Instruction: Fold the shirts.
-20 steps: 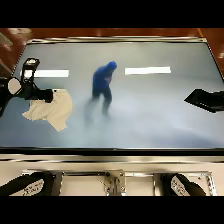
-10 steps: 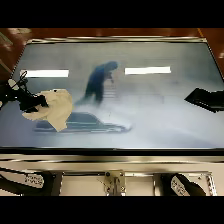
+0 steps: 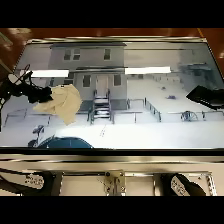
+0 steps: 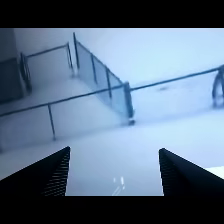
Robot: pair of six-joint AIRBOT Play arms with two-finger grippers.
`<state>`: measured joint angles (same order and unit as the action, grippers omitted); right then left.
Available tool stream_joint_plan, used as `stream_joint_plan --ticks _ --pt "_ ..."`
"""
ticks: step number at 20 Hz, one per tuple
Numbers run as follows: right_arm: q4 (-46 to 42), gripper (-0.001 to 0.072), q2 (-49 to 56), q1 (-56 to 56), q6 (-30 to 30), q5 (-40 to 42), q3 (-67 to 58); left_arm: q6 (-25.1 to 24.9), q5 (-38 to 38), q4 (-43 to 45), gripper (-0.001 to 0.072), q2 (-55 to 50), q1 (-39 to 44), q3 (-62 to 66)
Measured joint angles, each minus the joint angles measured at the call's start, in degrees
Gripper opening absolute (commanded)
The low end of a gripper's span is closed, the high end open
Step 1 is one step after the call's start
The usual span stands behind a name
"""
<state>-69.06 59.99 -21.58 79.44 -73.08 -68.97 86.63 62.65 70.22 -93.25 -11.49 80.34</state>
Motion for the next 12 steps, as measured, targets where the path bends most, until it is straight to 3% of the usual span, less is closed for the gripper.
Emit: stream_joint_plan --ticks 5,9,12 --pt "1.03 0.0669 -1.09 0.0 -0.48 -0.04 -0.76 -3.72 0.37 -2.29 0.0037 19.61 8.37 4.66" --pt "1.7 0.0669 -5.51 0.0 -2.27 -2.78 -3.78 -2.99 -4.98 -6.38 0.0037 35.54 18.23 7.96" --pt "2.82 0.0669 -10.69 0.0 -2.78 -3.98 -5.53 -0.59 -9.97 -8.02 0.0037 41.53 26.56 8.72"
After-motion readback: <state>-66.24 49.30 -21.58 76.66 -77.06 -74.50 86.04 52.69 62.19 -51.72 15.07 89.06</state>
